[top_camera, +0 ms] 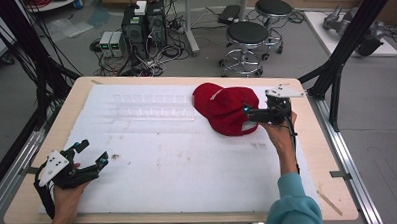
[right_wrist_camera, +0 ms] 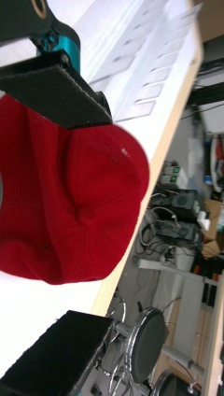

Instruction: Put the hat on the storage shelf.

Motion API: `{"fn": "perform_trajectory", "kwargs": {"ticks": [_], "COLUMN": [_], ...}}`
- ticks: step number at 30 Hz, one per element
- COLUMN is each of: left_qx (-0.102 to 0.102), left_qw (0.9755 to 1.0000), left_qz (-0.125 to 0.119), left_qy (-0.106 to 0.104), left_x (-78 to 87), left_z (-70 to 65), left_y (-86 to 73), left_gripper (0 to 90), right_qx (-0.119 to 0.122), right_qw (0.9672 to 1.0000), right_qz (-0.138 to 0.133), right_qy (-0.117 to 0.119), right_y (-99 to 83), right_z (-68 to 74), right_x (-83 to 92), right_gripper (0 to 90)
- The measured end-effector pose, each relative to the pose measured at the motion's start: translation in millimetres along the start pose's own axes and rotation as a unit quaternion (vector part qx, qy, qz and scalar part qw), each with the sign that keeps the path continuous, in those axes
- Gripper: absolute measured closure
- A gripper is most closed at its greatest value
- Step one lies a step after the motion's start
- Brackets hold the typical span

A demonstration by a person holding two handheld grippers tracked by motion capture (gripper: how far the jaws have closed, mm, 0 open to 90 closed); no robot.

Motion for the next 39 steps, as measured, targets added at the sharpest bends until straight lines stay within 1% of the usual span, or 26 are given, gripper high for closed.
{"fn": "perform_trajectory", "kwargs": {"ticks": [1, 3, 6, 7, 8, 10, 13, 14, 19, 21, 22, 23, 26, 27, 28, 29, 30, 31, 32, 33, 34, 35, 36, 37, 38, 39], "left_qx": [0.0, -0.001, -0.002, -0.002, -0.002, -0.001, -0.002, 0.0, -0.001, -0.001, 0.0, -0.001, 0.0, 0.0, 0.0, 0.001, 0.001, 0.001, 0.001, 0.001, 0.001, 0.001, 0.001, 0.001, 0.001, 0.001], "left_qw": [1.0, 1.0, 1.0, 1.0, 1.0, 1.0, 1.0, 1.0, 1.0, 1.0, 1.0, 1.0, 1.0, 1.0, 1.0, 1.0, 1.0, 1.0, 1.0, 1.0, 1.0, 1.0, 1.0, 1.0, 1.0, 1.0], "left_qz": [0.0, 0.0, 0.0, 0.0, 0.0, 0.0, 0.001, 0.0, 0.0, 0.0, 0.0, 0.0, 0.0, 0.0, 0.0, 0.0, 0.0, 0.0, 0.0, 0.0, 0.0, 0.0, 0.0, 0.0, 0.0, 0.0], "left_qy": [0.0, 0.0, 0.0, 0.0, 0.0, 0.001, 0.002, 0.001, 0.002, 0.002, 0.002, 0.002, 0.002, 0.002, 0.002, 0.002, 0.002, 0.002, 0.002, 0.002, 0.002, 0.002, 0.002, 0.002, 0.002, 0.002], "left_x": [0.0, 0.0, -0.1, -0.1, -0.1, -0.1, 0.0, -0.1, 0.0, 0.0, 0.0, 0.0, 0.1, 0.1, 0.0, 0.0, 0.1, 0.0, 0.1, 0.1, 0.0, 0.0, 0.1, 0.1, 0.1, 0.1], "left_z": [0.0, -0.3, -0.6, -0.6, -0.6, -0.5, -0.2, -0.5, -0.1, 0.0, 0.0, 0.0, 0.1, 0.1, 0.1, 0.2, 0.2, 0.3, 0.2, 0.2, 0.2, 0.2, 0.3, 0.3, 0.3, 0.4], "left_y": [0.0, 0.0, 0.1, 0.0, 0.0, 0.1, -0.1, 0.0, -0.1, -0.1, -0.1, 0.0, -0.1, -0.1, 0.0, 0.0, -0.1, 0.0, -0.1, -0.1, -0.1, 0.0, 0.0, -0.1, 0.0, 0.0], "left_gripper": [17.2, 17.2, 17.4, 17.4, 17.4, 17.4, 17.4, 17.4, 17.4, 17.4, 17.4, 17.4, 17.4, 17.4, 17.4, 17.4, 17.4, 17.4, 17.4, 17.4, 17.4, 17.4, 17.4, 17.4, 17.4, 17.4], "right_qx": [0.0, 0.008, 0.007, 0.007, 0.007, 0.003, 0.001, -0.003, 0.001, 0.001, 0.001, 0.002, 0.003, 0.002, 0.002, -0.008, -0.008, -0.014, -0.02, -0.019, -0.017, -0.02, -0.02, -0.023, -0.023, -0.032], "right_qw": [1.0, 1.0, 0.9999, 0.9997, 0.9997, 0.9993, 0.9986, 0.9982, 0.9974, 0.9965, 0.9965, 0.9961, 0.9945, 0.9934, 0.9934, 0.9926, 0.9926, 0.9927, 0.9928, 0.9924, 0.9923, 0.9922, 0.9922, 0.992, 0.992, 0.992], "right_qz": [0.0, 0.006, 0.015, 0.023, 0.023, 0.035, 0.053, 0.059, 0.072, 0.083, 0.083, 0.087, 0.104, 0.115, 0.115, 0.12, 0.12, 0.119, 0.117, 0.121, 0.122, 0.122, 0.122, 0.123, 0.123, 0.121], "right_qy": [0.0, -0.001, 0.003, 0.006, 0.006, 0.009, 0.005, 0.004, 0.007, 0.009, 0.009, 0.013, 0.014, 0.009, 0.009, 0.017, 0.017, 0.016, 0.014, 0.011, 0.012, 0.013, 0.013, 0.014, 0.014, 0.016], "right_y": [0.0, 1.6, 1.8, -0.7, -0.7, -5.5, -13.7, -15.7, -21.3, -25.5, -25.5, -26.8, -32.1, -35.7, -35.7, -37.7, -37.7, -37.7, -37.5, -37.9, -38.1, -38.1, -38.1, -38.4, -38.4, -37.6], "right_z": [0.0, -2.8, -5.9, -8.5, -8.5, -10.0, -13.9, -13.6, -12.2, -11.9, -11.9, -11.0, -10.5, -11.7, -11.7, -11.0, -11.0, -11.8, -11.9, -11.5, -10.8, -10.0, -10.0, -8.4, -8.4, -7.4], "right_x": [0.0, -6.3, -15.9, -23.6, -23.6, -30.9, -41.3, -43.0, -52.0, -55.5, -55.5, -56.6, -59.7, -61.9, -61.9, -62.5, -62.5, -62.5, -62.9, -63.5, -63.6, -64.1, -64.1, -64.3, -64.3, -64.2], "right_gripper": [3.5, 3.5, 3.5, 3.5, 3.5, 3.5, 3.5, 3.4, 3.4, 3.3, 3.3, 3.3, 3.4, 4.7, 4.7, 20.7, 20.7, 25.9, 26.7, 38.4, 41.1, 45.8, 45.8, 54.4, 54.4, 61.6]}}
Point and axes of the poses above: each handheld gripper's, and its own axes: x roughly backward along the jaws, y roughly out of its top, z roughly to its left, the point moved 9 cm from there along -x, roughly forward along the jaws, and after that the axes turned 11 degrees about z, right-handed, at the moved point
